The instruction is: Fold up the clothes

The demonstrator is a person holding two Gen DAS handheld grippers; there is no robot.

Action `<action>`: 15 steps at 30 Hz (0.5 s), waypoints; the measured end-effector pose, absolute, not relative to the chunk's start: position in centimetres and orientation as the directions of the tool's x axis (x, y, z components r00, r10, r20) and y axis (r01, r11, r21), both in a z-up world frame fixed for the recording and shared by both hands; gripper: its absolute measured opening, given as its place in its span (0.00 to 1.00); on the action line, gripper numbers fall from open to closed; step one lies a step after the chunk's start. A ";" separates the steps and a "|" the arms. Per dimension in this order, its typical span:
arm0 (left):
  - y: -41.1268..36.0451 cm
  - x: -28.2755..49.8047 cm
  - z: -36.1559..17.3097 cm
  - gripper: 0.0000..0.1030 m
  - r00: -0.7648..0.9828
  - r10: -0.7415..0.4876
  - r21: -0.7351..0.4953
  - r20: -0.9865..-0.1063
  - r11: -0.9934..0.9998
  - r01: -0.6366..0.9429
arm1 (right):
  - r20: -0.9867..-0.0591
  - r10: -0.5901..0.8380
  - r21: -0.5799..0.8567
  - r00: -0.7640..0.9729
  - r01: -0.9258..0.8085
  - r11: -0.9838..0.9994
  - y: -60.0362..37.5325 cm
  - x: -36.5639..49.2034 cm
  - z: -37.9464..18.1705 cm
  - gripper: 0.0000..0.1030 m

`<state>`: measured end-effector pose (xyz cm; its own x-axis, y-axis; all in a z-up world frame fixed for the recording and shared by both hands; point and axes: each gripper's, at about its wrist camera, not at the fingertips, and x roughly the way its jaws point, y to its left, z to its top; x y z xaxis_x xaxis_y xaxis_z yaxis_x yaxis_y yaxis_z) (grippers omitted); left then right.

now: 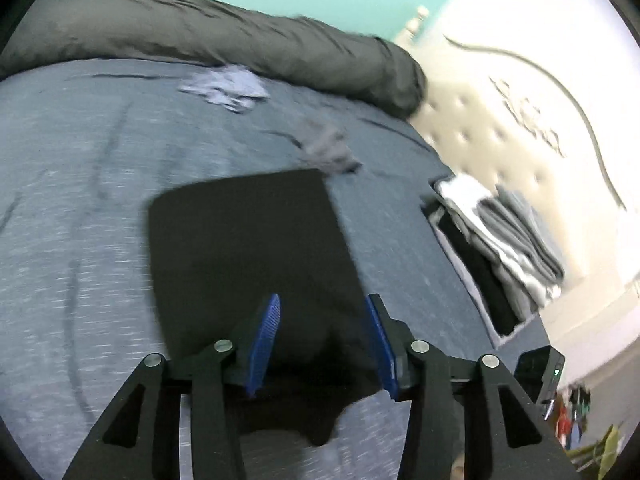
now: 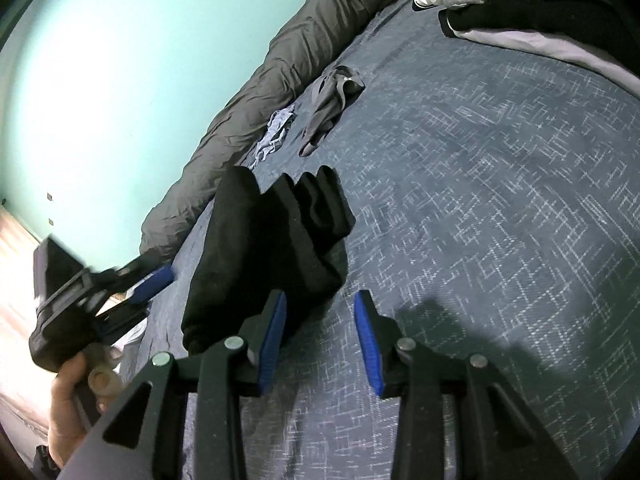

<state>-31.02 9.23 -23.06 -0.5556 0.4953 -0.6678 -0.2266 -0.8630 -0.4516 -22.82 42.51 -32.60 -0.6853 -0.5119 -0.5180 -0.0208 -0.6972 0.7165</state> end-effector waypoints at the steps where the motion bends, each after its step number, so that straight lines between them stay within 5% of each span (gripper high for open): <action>1: 7.9 -30.8 -23.5 0.46 -0.560 0.473 -0.442 -0.680 -0.874 -0.201 | -0.515 -0.513 0.717 -0.687 -0.018 -0.697 42.4 -22.9 -32.5 0.36; 7: 4.0 -29.3 -28.2 0.46 -0.524 0.414 -0.418 -0.745 -0.901 -0.118 | -0.509 -0.525 0.720 -0.682 -0.003 -0.694 41.4 -23.5 -32.2 0.40; 15: 3.2 -29.3 -29.8 0.47 -0.531 0.461 -0.484 -0.711 -0.869 -0.106 | -0.487 -0.568 0.747 -0.663 0.020 -0.664 40.0 -24.9 -32.2 0.42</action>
